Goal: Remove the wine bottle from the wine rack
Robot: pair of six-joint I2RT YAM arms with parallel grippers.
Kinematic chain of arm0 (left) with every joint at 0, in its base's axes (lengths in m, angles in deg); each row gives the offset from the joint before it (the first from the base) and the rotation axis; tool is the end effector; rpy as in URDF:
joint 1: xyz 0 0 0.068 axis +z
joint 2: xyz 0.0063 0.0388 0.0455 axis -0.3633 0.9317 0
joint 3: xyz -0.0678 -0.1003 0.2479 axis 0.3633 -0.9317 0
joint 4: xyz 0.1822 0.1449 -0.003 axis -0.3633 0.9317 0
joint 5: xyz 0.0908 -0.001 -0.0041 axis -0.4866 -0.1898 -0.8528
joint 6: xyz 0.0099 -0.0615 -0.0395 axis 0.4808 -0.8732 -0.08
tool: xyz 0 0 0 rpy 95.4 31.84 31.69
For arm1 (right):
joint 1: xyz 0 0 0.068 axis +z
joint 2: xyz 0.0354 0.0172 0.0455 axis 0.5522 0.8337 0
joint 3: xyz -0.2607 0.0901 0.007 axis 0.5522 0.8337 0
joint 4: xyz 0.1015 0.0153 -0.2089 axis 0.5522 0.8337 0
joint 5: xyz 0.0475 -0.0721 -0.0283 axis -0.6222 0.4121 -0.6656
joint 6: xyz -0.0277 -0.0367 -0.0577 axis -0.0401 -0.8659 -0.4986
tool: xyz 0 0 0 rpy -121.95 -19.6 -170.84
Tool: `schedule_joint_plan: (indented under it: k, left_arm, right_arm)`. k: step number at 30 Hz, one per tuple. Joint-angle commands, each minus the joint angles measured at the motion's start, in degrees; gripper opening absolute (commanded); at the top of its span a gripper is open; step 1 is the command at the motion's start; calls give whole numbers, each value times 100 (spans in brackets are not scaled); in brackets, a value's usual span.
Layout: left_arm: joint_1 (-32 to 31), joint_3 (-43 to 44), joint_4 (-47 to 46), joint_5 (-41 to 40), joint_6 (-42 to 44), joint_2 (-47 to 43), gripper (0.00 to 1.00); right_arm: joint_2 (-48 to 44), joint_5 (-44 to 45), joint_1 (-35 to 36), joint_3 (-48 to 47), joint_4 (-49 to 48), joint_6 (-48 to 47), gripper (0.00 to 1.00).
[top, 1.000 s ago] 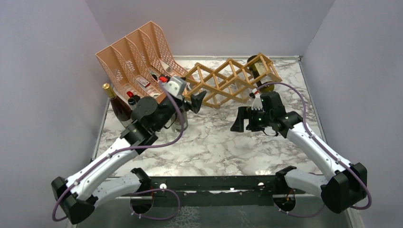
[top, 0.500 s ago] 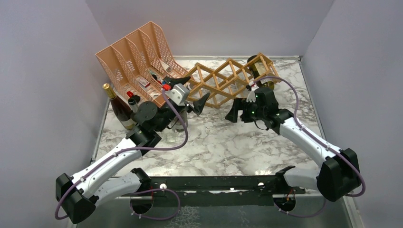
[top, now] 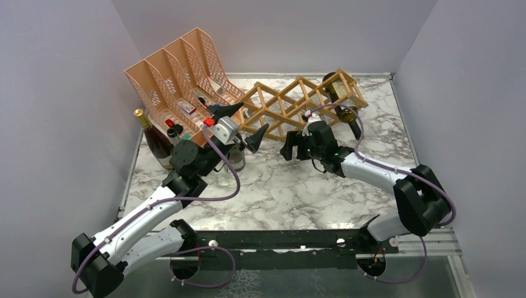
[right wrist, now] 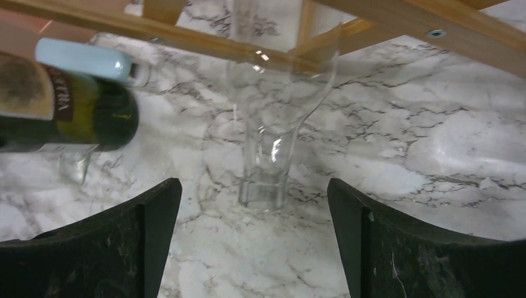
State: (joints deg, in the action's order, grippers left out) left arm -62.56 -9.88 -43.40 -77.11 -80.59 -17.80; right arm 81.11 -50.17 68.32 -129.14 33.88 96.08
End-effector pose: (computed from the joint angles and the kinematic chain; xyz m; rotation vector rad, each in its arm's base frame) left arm 0.1455 -0.1335 0.3927 0.5807 1.0992 -0.5389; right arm 0.2485 0.1754 0.2193 -0.2481 2.2188 0.6092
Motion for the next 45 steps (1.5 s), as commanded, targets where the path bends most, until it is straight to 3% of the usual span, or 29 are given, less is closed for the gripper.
schedule_joint_plan:
  k: [1,5,9,16,20,43,45]
  left_arm:
    - [12,-144,-264,-31,104,-34,98]
    - [12,-155,-278,1,35,32,97]
    - [12,-185,-278,-150,10,43,96]
    - [3,-217,-287,-343,20,32,96]
    - [-34,-257,-295,-341,141,-73,95]
    - [-137,-303,-295,-541,315,-151,95]
    - [-145,-304,-295,-542,316,-152,95]
  right_arm:
    - [285,909,-18,38,-563,223,90]
    - [670,623,-18,-124,-709,225,83]
    - [930,352,-18,-4,-1484,153,81]
    - [1038,623,-18,137,-1942,411,64]
    - [1180,380,-18,399,-2495,521,64]
    - [1850,685,-18,58,-2796,788,61]
    - [1872,709,-18,48,-2815,787,56]
